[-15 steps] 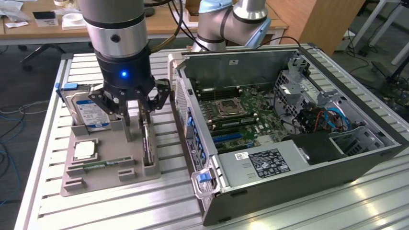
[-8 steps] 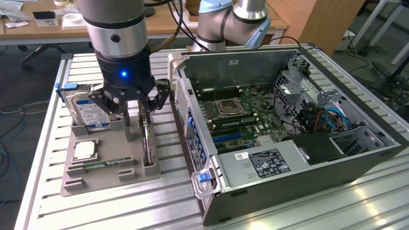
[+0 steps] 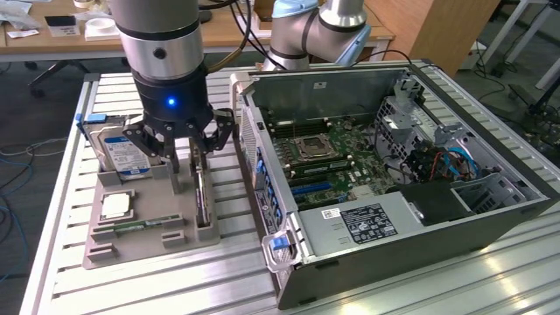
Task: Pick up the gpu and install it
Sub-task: 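Pick up the gpu and move the gpu toward the slot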
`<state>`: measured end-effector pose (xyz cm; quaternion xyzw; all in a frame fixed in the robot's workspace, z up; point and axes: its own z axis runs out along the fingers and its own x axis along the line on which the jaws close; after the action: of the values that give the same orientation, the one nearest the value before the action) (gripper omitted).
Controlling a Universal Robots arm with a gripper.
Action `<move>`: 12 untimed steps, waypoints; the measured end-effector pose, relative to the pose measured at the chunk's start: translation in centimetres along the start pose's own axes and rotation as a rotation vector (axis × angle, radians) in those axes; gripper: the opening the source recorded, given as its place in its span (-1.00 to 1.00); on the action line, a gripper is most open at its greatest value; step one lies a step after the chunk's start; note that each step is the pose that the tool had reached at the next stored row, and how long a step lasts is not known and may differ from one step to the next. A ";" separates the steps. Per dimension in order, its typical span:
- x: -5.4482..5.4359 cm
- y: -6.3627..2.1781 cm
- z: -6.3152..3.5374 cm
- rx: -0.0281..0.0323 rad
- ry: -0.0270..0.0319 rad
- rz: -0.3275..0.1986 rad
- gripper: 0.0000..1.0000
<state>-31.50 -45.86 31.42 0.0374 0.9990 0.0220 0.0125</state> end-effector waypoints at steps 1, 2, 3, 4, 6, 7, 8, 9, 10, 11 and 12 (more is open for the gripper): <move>-0.1 0.00 0.10 0.0000 0.0001 0.000 -0.05; -0.2 0.00 0.23 0.0000 0.0000 0.000 -0.05; -0.3 0.00 0.41 0.0000 0.0000 0.000 -0.05; -0.3 0.00 0.58 0.0000 0.0000 0.000 -0.05; -0.3 -0.01 0.96 0.0000 0.0000 0.000 -0.05; -0.3 -0.02 1.15 0.0000 -0.0001 0.000 -0.05; -0.3 -0.02 1.32 -0.0001 0.0000 0.000 -0.05; -0.3 -0.02 1.50 0.0001 0.0000 0.000 -0.05; -0.3 -0.03 1.69 -0.0001 0.0000 0.000 -0.05; -0.3 -0.04 1.86 0.0000 0.0000 0.000 -0.05; -0.3 -0.05 2.04 0.0000 0.0000 0.000 -0.05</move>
<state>-31.11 -45.85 29.39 0.0374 0.9990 0.0220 0.0125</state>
